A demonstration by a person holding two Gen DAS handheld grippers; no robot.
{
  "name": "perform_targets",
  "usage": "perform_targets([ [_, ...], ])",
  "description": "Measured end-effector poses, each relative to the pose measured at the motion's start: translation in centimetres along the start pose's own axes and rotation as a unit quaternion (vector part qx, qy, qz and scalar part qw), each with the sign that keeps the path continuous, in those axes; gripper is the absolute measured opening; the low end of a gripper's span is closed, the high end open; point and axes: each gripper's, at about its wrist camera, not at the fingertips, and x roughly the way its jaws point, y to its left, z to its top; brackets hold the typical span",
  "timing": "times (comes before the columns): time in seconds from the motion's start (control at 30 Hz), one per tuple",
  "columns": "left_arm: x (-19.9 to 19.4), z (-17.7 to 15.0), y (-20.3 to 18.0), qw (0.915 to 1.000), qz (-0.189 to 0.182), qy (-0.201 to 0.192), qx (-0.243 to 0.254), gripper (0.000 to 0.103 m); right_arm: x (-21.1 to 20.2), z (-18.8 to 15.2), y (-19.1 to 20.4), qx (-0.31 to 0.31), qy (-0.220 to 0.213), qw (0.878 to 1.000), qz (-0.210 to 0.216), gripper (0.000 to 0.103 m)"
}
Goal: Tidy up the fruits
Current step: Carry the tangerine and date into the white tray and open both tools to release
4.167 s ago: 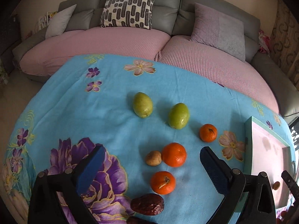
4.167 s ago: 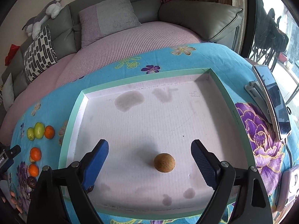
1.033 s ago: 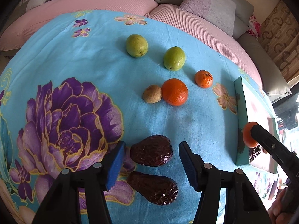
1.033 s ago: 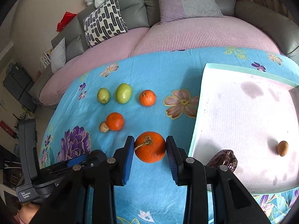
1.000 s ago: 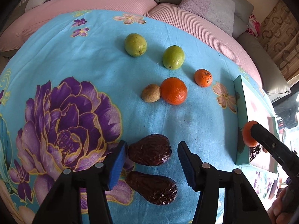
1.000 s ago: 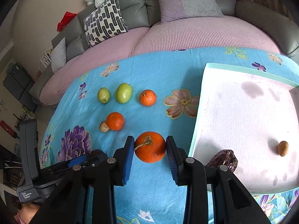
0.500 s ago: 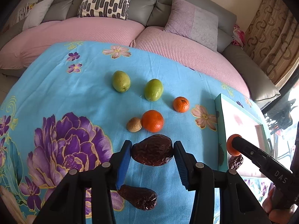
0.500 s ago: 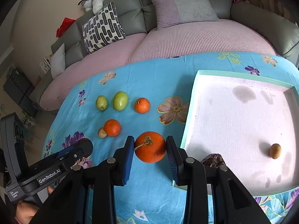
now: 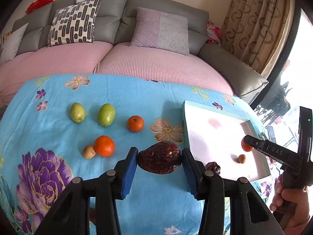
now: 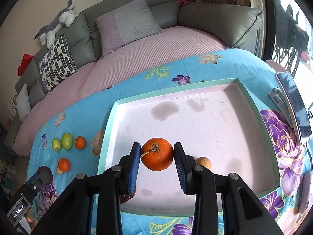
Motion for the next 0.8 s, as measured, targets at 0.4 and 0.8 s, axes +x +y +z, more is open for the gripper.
perform_targets([
  [0.4,4.4,0.3,-7.2,0.9951,-0.050,0.001,0.085,0.049,-2.1,0.9,-6.9,0.067,-0.033,0.996,-0.050,0.036],
  [0.8,9.1,-0.1,-9.0,0.9935,-0.055,0.030,0.095,0.049,1.8,1.0,-7.2,0.061,0.002,0.997,-0.051,0.036],
])
